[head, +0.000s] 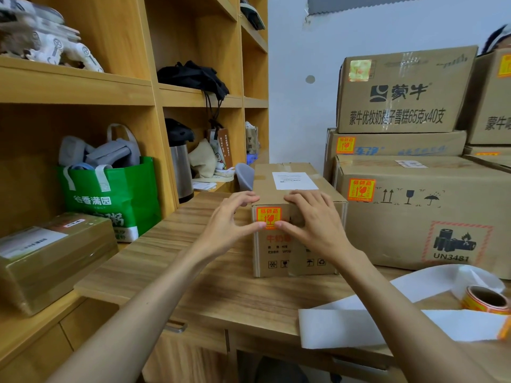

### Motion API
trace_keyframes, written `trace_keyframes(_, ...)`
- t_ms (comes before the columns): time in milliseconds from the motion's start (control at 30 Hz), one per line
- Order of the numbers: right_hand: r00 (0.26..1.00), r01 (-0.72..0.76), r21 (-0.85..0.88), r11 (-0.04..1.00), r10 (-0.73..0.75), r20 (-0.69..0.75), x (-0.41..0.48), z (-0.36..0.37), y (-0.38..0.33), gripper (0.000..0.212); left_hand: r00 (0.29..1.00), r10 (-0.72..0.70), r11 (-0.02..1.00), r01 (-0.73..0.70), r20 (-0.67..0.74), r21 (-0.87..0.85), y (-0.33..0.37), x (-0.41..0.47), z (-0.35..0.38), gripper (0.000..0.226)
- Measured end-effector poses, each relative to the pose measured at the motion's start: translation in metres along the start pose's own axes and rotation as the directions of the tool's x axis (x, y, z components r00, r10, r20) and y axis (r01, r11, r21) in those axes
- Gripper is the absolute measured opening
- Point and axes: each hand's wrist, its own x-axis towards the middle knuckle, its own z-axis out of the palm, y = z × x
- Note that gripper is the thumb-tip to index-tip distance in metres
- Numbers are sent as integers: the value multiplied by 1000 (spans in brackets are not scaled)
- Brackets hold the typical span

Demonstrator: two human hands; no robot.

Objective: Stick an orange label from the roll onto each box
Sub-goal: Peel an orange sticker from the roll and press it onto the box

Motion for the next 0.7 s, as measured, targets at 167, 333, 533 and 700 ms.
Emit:
trace_keyframes(167,1000,8,-89,996,-9,-5,0,4,-1,64,997,62,997,-61,-41,40,1,-3,8,59)
trace_keyframes(333,1000,15,-86,996,-16,-7,-1,3,-3,66,998,66,995,-65,-9,72,1,-2,6,64)
trace_keyframes(533,1000,23,-139,990,-22,9,0,3,-7,66,996,88,992,-84,-32,97,2,-3,8,63)
trace_keyframes(700,993,43,-15,999,-41,106,4,-20,9,76,996,92,989,-89,-17,121,-4,-2,-2,64)
